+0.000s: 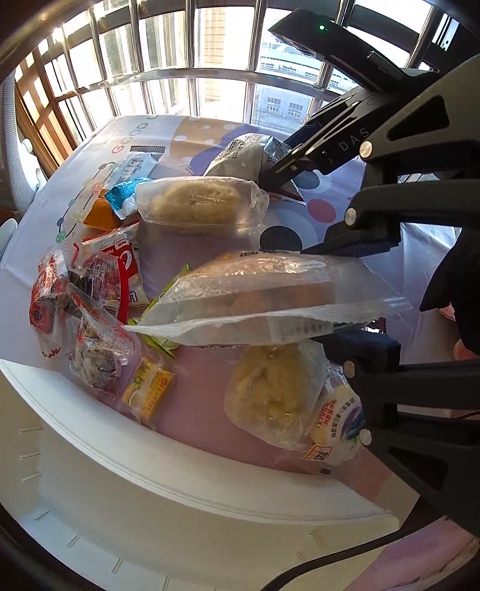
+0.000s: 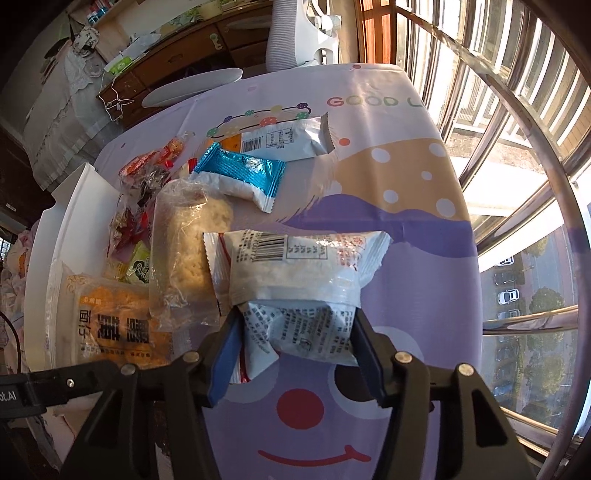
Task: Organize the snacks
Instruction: 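Grasp the clear bread bag with the left tool while the right tool grasps the white barcode packet, then carry both held packets into the white tray and open both tools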
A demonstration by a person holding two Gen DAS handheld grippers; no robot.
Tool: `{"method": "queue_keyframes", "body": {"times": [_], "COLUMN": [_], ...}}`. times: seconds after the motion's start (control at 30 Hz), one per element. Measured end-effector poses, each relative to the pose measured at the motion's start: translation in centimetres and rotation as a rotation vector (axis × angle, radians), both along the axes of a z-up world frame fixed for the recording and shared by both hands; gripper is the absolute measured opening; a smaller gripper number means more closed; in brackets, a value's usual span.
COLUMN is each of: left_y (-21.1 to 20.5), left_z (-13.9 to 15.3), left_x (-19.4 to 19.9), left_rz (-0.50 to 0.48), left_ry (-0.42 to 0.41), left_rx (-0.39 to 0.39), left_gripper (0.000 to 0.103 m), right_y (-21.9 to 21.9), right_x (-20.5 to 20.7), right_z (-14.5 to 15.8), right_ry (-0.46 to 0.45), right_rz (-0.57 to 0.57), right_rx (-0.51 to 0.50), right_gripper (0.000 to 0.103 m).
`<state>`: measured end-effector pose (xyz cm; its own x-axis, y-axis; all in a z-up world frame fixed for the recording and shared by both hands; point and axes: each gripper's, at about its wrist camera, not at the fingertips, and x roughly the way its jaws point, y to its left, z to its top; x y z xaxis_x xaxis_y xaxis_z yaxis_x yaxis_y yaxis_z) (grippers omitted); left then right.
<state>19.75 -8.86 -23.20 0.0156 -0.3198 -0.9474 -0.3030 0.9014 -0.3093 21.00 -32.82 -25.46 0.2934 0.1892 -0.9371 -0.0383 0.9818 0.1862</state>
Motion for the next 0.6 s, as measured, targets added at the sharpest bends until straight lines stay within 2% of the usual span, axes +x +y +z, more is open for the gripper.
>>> {"method": "queue_keyframes", "body": {"times": [0.23, 0.6], "left_y": [1.3, 4.0], "left_z": [2.9, 7.6], "left_x": [-1.1, -3.4], "left_rz": [0.017, 0.029], "left_ry": [-0.060, -0.214], "left_rx": [0.018, -0.017], "left_gripper": [0.030, 0.030], "right_y": [-0.1, 1.2], "right_x": [-1.9, -4.9], "right_z": [1.1, 4.1], "right_ry": [0.023, 0.002], "right_rz": [-0.003, 0.027], "right_rx": [0.020, 0.037], "right_gripper": [0.058, 0.058]}}
